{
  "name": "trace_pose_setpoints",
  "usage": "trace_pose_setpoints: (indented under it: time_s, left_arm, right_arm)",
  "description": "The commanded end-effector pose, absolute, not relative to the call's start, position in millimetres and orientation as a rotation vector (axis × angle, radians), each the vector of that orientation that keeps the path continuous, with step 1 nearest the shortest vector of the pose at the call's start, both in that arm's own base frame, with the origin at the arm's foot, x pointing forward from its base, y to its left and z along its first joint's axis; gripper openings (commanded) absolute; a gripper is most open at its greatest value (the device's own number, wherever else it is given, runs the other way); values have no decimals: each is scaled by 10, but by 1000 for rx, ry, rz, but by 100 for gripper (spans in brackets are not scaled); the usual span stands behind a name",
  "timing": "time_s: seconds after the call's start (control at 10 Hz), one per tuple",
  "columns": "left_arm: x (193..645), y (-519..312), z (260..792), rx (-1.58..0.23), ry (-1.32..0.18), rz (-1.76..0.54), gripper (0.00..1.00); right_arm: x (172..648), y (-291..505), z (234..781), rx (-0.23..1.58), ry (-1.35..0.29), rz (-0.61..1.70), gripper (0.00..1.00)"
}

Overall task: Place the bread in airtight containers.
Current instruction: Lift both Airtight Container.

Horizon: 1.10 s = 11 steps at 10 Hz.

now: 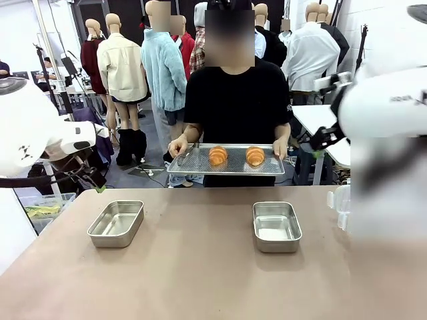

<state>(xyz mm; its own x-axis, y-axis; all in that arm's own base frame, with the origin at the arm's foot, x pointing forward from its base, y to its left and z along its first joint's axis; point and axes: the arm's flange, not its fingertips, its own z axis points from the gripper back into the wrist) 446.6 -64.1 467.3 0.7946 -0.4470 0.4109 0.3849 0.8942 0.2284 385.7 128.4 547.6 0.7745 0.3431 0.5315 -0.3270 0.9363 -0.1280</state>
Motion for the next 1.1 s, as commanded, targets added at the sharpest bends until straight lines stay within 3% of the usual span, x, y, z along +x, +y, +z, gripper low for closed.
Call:
trace_pose_setpoints:
  time_s: [0.0, 0.4, 0.8, 1.0]
  left_arm:
    - [4658, -613, 4661, 112, -401, -317, 100]
    - [4884, -476, 4383, 42, -315, -149, 100]
    - [5182, -355, 3946, -69, -284, -123, 100]
    - [5044, -385, 4004, -37, -280, -107, 100]
  right_arm:
    - [4143, 1520, 5384, -16, -407, 341, 100]
    - [4322, 1857, 4641, -119, -154, 253, 100]
    - [4388, 1660, 3970, -10, -143, 202, 100]
    - [4367, 1702, 4058, -45, -115, 241, 100]
